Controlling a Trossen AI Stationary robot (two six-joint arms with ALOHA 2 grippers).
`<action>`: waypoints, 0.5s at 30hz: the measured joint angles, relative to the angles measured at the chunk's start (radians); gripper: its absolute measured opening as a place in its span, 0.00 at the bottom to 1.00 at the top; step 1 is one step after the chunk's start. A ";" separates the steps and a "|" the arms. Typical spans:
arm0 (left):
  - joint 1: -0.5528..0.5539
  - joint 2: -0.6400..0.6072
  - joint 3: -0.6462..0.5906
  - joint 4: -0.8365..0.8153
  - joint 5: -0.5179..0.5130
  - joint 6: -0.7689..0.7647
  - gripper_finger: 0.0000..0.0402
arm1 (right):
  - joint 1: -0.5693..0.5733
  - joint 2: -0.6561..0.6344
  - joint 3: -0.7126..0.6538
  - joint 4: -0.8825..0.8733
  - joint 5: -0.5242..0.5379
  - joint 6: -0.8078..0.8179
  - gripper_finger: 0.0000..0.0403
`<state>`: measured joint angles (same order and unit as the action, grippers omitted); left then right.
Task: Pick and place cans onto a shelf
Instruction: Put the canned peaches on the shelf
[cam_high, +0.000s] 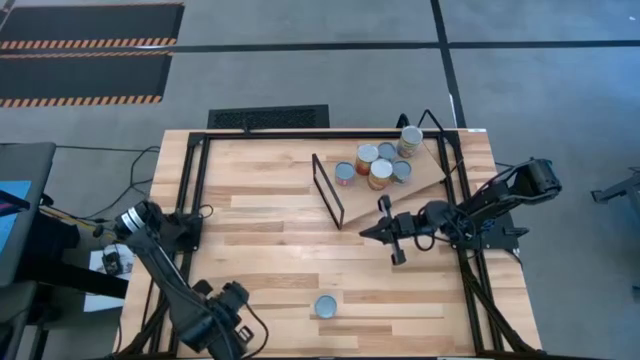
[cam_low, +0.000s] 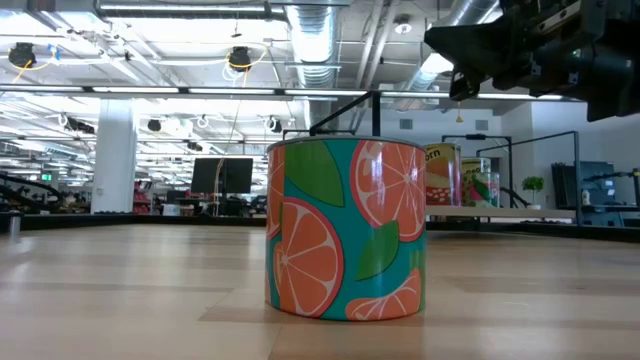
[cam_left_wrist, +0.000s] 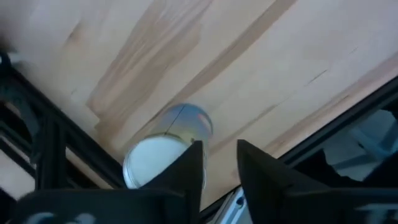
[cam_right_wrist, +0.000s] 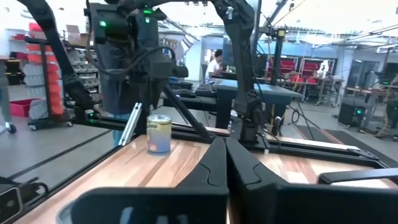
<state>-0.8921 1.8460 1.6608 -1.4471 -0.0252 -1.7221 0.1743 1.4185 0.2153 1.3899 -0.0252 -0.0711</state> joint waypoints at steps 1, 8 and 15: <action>0.000 0.007 0.000 -0.002 0.008 -0.009 0.24 | 0.005 0.000 0.000 0.000 -0.001 0.000 0.01; 0.000 0.061 -0.004 -0.006 0.090 -0.026 0.38 | 0.017 0.000 0.000 0.002 -0.004 0.008 0.01; -0.018 0.065 -0.016 -0.003 0.105 -0.129 0.40 | 0.025 0.001 0.000 -0.005 -0.006 0.018 0.01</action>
<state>-0.9096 1.9114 1.6444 -1.4498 0.0800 -1.8513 0.1990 1.4193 0.2153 1.3854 -0.0307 -0.0534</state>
